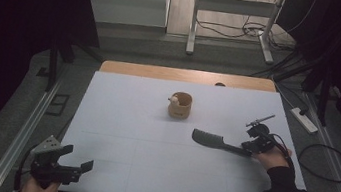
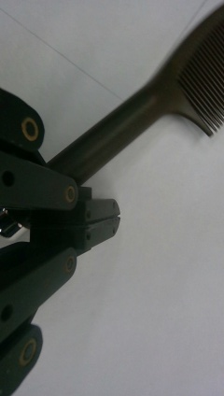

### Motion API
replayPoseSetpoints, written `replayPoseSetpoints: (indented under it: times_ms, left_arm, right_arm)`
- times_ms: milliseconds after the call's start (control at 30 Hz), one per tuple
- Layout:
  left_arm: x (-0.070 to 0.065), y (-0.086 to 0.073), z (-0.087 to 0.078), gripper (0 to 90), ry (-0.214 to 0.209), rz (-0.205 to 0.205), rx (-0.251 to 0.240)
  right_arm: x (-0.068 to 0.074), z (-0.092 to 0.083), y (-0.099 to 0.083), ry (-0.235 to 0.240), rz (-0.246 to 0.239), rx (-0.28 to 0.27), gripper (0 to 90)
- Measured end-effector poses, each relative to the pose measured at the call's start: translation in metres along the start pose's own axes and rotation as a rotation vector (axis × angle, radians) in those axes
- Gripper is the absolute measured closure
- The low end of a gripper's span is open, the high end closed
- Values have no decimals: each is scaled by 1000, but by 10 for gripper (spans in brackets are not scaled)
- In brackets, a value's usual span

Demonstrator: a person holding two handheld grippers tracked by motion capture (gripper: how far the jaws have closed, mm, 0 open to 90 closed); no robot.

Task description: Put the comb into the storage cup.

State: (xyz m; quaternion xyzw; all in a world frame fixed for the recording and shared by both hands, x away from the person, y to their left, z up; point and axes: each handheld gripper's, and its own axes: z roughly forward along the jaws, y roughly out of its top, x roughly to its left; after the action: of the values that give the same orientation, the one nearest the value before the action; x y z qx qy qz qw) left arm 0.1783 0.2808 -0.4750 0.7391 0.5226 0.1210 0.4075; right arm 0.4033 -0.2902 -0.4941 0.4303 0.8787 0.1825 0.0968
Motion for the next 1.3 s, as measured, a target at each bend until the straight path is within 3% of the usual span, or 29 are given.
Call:
replayPoseSetpoints:
  times_ms: [633,933,1300]
  left_arm:
    - [0,0,0,25,1,1,2]
    - [0,0,0,26,1,0,3]
    - [0,1,1,26,2,0,4]
  right_arm:
    - [17,-16,-37,38,1,-10,895]
    - [27,-20,-46,59,-8,-13,895]
    - [35,-20,-45,73,-27,-18,895]
